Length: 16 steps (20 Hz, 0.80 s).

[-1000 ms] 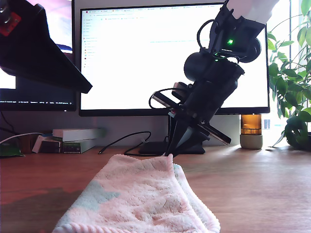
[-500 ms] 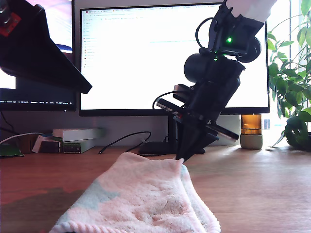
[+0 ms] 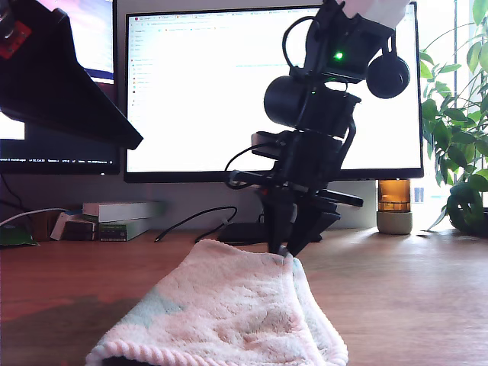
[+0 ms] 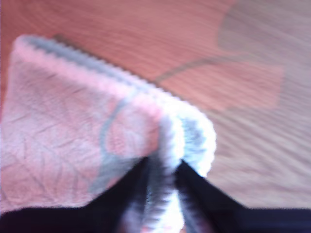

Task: Fold the tea towel to a neat square and place it to the right

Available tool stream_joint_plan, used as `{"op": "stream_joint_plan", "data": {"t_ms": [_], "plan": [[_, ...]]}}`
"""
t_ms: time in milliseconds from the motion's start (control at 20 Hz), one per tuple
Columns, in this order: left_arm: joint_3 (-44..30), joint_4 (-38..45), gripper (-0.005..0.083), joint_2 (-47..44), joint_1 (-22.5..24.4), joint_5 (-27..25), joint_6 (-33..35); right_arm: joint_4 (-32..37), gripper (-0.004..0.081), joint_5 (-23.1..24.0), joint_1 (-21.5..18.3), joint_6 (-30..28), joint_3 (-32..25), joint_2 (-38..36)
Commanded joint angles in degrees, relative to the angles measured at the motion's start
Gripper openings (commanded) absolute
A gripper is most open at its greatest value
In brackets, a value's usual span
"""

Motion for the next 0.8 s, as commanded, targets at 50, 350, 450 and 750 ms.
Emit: {"op": "stream_joint_plan", "data": {"t_ms": [50, 350, 450, 750], "plan": [[-0.81, 0.2, -0.0021, -0.09, -0.04, 0.02, -0.22, 0.33, 0.0275, 0.42, -0.07, -0.35, 0.5, 1.84], [-0.81, -0.17, -0.0021, -0.09, -0.04, 0.0, -0.2, -1.9, 0.0338, 1.44, -1.99, -1.86, 2.1, 1.84], [-0.81, -0.13, -0.0021, -0.09, -0.04, 0.0, -0.2, -3.8, 0.0339, 1.42, -2.27, -1.97, 3.61, 1.81], [-0.85, 2.14, -0.0021, 5.55, 0.17, -0.02, 0.81, -12.15, 0.0332, 1.36, -2.25, -3.26, 7.45, 0.87]]}}
